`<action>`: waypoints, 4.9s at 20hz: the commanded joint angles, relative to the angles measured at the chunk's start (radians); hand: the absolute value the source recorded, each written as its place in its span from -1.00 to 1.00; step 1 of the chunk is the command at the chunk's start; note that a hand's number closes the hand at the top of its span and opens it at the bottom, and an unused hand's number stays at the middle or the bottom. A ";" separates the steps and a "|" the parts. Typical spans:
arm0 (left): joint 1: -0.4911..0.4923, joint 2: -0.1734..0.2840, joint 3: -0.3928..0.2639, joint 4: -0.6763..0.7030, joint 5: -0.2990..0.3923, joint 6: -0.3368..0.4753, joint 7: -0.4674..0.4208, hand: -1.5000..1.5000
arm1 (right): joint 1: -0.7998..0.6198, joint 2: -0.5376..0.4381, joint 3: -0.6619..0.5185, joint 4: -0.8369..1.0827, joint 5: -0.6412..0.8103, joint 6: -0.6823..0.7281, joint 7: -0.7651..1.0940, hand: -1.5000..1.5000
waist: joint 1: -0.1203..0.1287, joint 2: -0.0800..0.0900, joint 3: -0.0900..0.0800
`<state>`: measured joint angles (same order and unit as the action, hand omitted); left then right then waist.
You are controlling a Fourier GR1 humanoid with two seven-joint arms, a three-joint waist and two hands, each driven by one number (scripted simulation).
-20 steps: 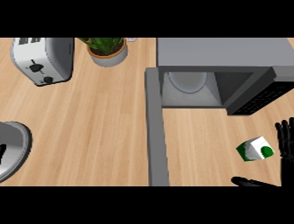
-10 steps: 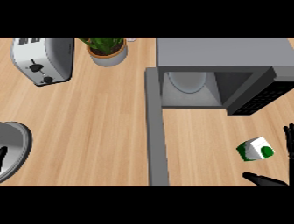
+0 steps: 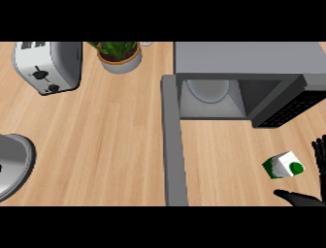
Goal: Pick up the milk, place it into the microwave and close the microwave
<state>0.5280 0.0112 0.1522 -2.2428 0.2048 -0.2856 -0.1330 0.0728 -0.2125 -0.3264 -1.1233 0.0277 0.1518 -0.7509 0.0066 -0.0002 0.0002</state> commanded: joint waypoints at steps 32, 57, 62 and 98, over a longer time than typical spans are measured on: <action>0.005 -0.002 0.027 0.064 0.000 -0.037 -0.068 -1.00 | -0.340 -0.081 -0.048 0.813 0.029 0.105 -0.427 -1.00 | 0.007 0.004 0.002; 0.098 -0.009 0.089 0.037 0.053 -0.107 -0.082 -1.00 | -0.408 0.133 0.096 0.501 -0.070 0.188 -0.159 1.00 | -0.007 -0.008 -0.002; 0.040 -0.008 0.115 0.108 0.040 -0.105 -0.121 -1.00 | -0.325 0.109 0.161 0.203 -0.109 0.220 0.083 1.00 | -0.025 -0.011 -0.003; -0.063 0.018 0.276 0.176 0.131 -0.191 -0.025 -1.00 | -0.527 0.185 0.449 0.012 -0.165 -0.569 0.492 1.00 | 0.004 0.004 0.000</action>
<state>0.5149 0.0543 0.4574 -2.0720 0.3815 -0.5095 -0.1790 -0.3885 -0.0065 0.2127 -1.2382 -0.1068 -0.4531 -0.2398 0.0156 0.0025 0.0002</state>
